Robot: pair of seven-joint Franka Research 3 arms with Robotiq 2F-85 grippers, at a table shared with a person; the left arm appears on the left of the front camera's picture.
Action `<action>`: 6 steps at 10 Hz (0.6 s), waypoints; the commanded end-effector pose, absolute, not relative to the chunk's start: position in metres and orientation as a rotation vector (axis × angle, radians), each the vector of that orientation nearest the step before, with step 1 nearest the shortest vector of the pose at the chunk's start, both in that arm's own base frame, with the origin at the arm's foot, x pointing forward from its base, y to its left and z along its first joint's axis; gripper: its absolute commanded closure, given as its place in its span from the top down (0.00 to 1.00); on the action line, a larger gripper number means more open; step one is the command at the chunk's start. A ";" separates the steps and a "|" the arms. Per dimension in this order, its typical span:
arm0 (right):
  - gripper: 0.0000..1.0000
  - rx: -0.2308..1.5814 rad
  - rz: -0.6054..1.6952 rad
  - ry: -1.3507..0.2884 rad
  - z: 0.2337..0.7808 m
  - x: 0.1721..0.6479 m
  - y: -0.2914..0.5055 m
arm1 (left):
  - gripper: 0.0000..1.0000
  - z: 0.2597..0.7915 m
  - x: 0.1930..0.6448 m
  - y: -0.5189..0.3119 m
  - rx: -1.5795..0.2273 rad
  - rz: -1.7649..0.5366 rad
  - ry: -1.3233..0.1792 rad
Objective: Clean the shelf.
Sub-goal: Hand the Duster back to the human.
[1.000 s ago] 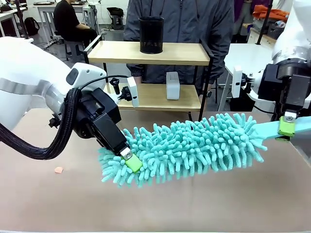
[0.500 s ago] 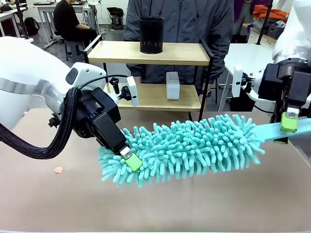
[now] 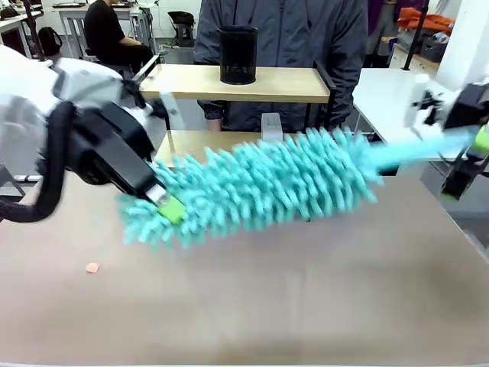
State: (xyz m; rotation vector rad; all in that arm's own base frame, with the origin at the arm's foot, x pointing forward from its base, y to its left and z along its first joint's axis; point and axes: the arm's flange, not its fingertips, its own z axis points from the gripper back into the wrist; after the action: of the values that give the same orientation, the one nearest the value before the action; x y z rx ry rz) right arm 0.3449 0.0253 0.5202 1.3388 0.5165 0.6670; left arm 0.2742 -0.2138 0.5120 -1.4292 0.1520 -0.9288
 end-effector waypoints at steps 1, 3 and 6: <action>1.00 1.585 0.254 0.069 0.506 0.331 -0.029 | 0.00 0.533 0.274 -0.171 -1.447 -0.934 0.004; 1.00 1.784 0.039 -0.225 0.488 0.303 -0.079 | 0.00 0.546 0.283 -0.121 -1.476 -0.876 -0.121; 1.00 1.719 -0.233 -0.379 0.472 0.293 -0.086 | 0.00 0.564 0.295 -0.045 -1.506 -0.511 -0.521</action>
State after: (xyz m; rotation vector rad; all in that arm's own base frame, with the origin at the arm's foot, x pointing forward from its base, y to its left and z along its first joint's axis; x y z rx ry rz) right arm 0.2958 -0.1252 0.4574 1.7398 -0.1936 -0.1035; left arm 0.3004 -0.0511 0.5631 -1.4806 -0.3626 -0.6432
